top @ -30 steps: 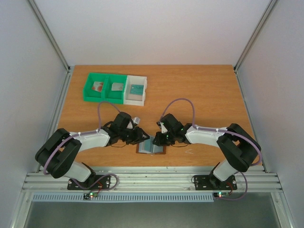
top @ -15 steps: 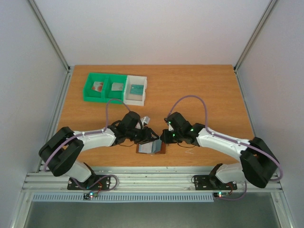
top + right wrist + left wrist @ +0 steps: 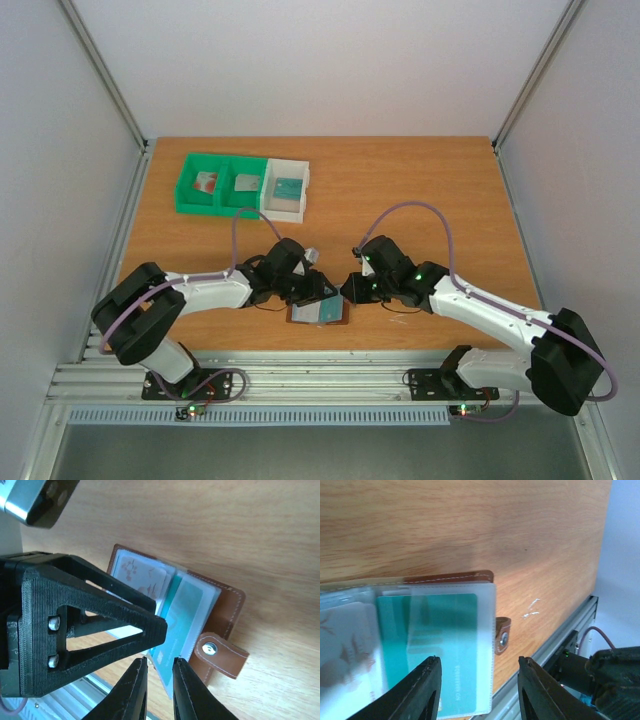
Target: Take the credit cards out of the card holder
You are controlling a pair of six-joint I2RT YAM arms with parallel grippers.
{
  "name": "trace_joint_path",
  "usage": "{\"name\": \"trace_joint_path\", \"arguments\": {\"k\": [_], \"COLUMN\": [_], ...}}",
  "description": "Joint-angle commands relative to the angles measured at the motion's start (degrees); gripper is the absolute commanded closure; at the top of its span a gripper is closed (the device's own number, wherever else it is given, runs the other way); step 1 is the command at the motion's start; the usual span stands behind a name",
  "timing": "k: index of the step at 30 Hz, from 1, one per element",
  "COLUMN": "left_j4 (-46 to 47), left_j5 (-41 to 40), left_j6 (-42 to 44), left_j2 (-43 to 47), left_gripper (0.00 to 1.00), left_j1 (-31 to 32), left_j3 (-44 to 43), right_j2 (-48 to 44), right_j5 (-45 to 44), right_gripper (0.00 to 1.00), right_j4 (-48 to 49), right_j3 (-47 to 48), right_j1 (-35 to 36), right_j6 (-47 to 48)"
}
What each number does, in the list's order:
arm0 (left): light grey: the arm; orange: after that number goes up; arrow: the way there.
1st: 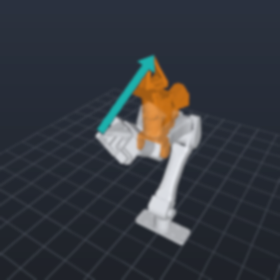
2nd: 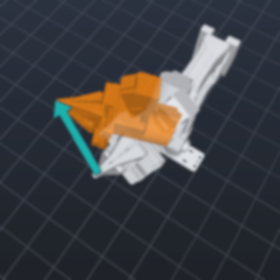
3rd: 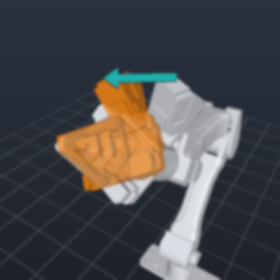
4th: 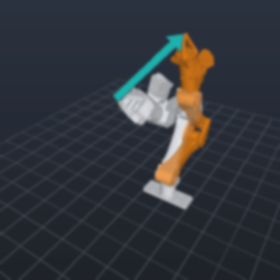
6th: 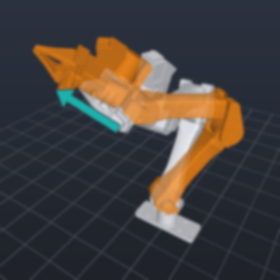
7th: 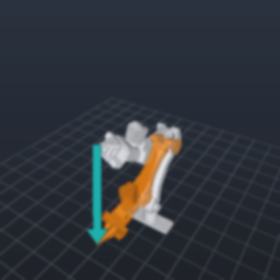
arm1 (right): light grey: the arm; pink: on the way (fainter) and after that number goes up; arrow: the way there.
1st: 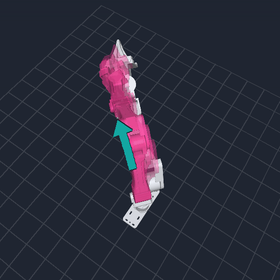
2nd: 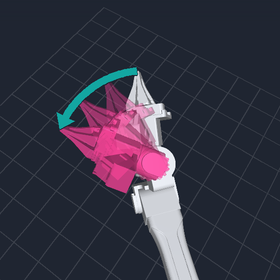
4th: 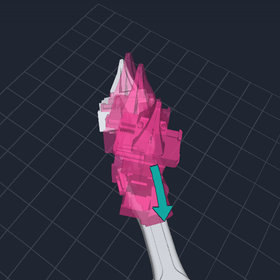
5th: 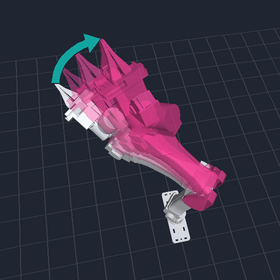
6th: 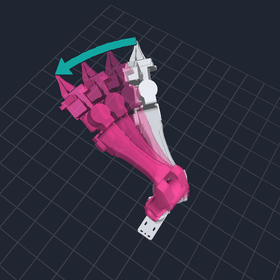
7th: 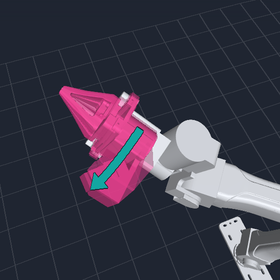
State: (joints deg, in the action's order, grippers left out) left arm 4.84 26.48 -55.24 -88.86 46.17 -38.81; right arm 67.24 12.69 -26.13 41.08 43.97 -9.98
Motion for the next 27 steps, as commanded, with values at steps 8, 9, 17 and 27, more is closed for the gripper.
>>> {"name": "trace_joint_path", "arguments": {"k": [8, 9, 17, 27], "left_j4": [2.58, 2.2, 2.62, 5.91], "left_j5": [-2.45, -2.63, -3.85, -3.48], "left_j6": [-0.05, 0.04, -0.33, -1.75], "left_j2": [-2.85, -2.82, -2.83, -5.49], "left_gripper": [0.56, 0.56, 0.57, 0.6], "left_j1": [-0.63, -0.64, -0.65, -0.68], "left_j3": [0.68, 0.7, 2.32, 3.19], "right_j2": [10.65, 11.64, 14.89, 16.88], "right_j5": [3.79, 3.63, -1.45, -2.36], "right_gripper": [0.89, 0.89, 0.92, 0.95], "right_j4": [4.71, 4.81, 4.57, 7.07], "right_j3": [-0.61, -0.67, -3.18, -5.61], "right_j1": [-0.13, -0.14, -0.15, -0.11], "right_j6": [0.64, 0.72, 1.34, 0.84]}}
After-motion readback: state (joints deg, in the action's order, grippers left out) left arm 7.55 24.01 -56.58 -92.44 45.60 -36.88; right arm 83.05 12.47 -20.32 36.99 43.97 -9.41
